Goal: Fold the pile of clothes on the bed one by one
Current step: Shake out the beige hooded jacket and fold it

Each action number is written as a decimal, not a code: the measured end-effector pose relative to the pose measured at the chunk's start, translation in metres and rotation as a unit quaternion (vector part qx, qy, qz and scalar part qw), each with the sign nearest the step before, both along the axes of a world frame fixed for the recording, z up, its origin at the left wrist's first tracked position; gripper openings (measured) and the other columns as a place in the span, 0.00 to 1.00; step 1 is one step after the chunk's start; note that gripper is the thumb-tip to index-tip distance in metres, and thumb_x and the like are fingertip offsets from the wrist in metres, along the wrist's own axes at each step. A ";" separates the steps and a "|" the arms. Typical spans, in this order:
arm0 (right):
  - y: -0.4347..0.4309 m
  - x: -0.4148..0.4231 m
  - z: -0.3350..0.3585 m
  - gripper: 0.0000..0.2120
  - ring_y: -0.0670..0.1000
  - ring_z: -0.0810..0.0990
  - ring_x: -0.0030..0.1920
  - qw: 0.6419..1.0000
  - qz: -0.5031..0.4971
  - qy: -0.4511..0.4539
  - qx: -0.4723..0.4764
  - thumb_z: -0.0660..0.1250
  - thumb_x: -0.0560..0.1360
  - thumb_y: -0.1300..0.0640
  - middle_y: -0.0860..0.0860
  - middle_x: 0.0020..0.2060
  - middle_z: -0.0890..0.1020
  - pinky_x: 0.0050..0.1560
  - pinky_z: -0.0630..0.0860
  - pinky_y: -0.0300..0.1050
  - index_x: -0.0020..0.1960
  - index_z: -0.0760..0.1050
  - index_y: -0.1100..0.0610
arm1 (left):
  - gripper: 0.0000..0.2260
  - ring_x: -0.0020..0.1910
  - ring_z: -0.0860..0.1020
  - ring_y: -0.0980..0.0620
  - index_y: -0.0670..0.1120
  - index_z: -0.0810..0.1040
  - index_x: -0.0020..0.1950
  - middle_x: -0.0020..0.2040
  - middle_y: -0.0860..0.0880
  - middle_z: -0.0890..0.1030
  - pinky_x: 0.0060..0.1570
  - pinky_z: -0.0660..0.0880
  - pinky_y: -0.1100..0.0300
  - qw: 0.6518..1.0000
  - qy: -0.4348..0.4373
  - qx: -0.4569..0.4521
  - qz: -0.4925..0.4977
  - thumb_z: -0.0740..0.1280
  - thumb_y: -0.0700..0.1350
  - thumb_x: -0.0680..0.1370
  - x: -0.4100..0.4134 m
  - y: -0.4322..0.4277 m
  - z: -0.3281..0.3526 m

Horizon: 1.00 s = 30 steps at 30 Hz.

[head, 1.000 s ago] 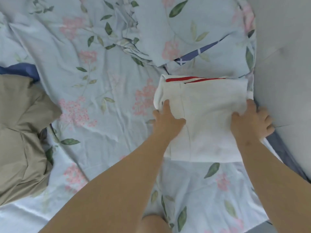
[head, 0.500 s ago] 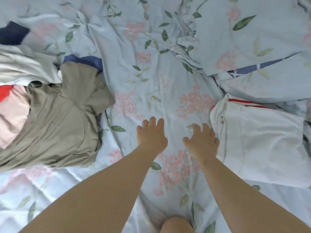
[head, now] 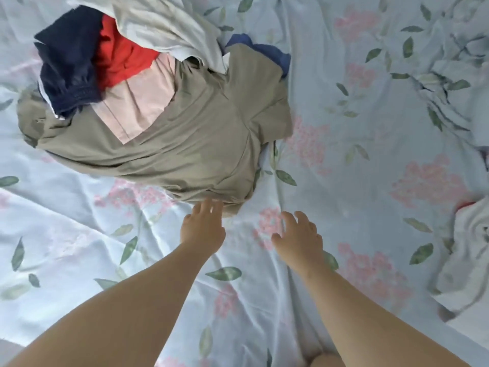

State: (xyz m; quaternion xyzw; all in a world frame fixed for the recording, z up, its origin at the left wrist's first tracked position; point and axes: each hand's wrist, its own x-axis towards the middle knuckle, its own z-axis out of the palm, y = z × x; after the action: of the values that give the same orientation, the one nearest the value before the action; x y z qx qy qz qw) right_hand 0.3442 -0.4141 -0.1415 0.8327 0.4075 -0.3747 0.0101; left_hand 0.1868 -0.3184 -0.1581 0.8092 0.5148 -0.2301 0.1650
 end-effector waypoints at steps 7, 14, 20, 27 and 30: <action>0.006 -0.012 -0.017 0.23 0.57 0.64 0.68 0.999 0.022 -0.021 -0.030 0.58 0.78 0.55 0.52 0.73 0.59 0.63 0.64 0.49 0.72 0.60 0.51 | 0.29 0.70 0.61 0.45 0.49 0.45 0.77 0.76 0.49 0.51 0.58 0.70 0.53 0.998 -0.035 0.023 0.050 0.58 0.48 0.81 -0.021 0.004 -0.041; 0.017 -0.012 -0.020 0.19 0.57 0.68 0.64 1.000 -0.009 0.022 0.006 0.59 0.78 0.59 0.54 0.67 0.66 0.60 0.69 0.50 0.68 0.65 0.54 | 0.11 0.59 0.68 0.42 0.45 0.71 0.62 0.61 0.45 0.70 0.49 0.64 0.54 0.989 -0.081 0.108 0.056 0.61 0.40 0.79 -0.009 0.037 -0.056; 0.021 -0.015 0.008 0.20 0.55 0.69 0.65 0.993 -0.072 0.084 0.045 0.57 0.78 0.61 0.54 0.68 0.66 0.63 0.69 0.50 0.70 0.66 0.55 | 0.07 0.47 0.72 0.43 0.42 0.72 0.52 0.43 0.47 0.75 0.55 0.64 0.55 0.956 -0.245 0.088 0.132 0.54 0.40 0.81 -0.014 0.051 0.000; 0.027 -0.036 0.103 0.23 0.50 0.69 0.67 0.968 -0.120 0.161 0.151 0.56 0.79 0.61 0.51 0.71 0.64 0.61 0.65 0.40 0.74 0.61 0.52 | 0.05 0.40 0.71 0.53 0.44 0.70 0.50 0.40 0.53 0.73 0.39 0.67 0.61 0.835 -0.465 0.015 0.295 0.56 0.41 0.81 -0.026 0.064 0.150; 0.028 -0.047 0.148 0.25 0.48 0.69 0.67 0.954 -0.117 0.175 0.215 0.54 0.79 0.64 0.48 0.70 0.65 0.65 0.65 0.39 0.74 0.60 0.50 | 0.08 0.42 0.71 0.50 0.47 0.72 0.44 0.39 0.52 0.74 0.47 0.70 0.55 0.786 -0.537 0.033 0.305 0.57 0.38 0.80 -0.039 0.067 0.213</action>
State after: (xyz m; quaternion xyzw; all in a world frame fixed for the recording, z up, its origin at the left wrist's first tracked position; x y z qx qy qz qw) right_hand 0.2972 -0.3858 0.0066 0.7781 0.3738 -0.4168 -0.2849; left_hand 0.1480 -0.2511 0.0547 0.6077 0.5701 0.3213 0.4500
